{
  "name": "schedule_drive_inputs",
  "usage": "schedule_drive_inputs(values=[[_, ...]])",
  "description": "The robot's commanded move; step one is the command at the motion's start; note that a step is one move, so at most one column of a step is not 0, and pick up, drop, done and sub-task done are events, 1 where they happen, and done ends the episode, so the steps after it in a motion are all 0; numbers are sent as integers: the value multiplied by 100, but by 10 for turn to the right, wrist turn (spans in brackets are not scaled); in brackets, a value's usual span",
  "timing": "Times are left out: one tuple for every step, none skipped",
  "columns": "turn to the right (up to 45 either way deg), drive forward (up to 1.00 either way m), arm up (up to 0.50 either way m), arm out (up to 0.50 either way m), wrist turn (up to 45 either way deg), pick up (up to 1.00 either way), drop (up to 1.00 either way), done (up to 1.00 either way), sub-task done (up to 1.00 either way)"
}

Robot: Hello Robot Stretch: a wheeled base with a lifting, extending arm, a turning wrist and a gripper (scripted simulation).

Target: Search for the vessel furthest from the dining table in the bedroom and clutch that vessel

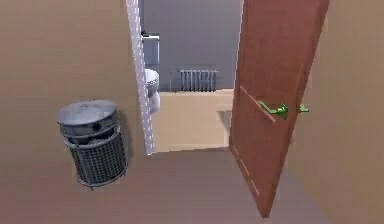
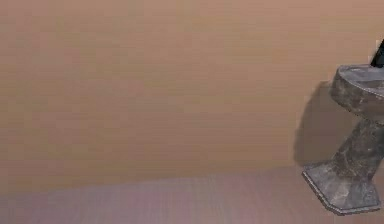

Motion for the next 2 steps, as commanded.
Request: schedule_drive_inputs(values=[[0, 100, 0, 0, 0, 0, 0, 0, 0], [0, 95, 0, 0, 0, 0, 0, 0, 0]])
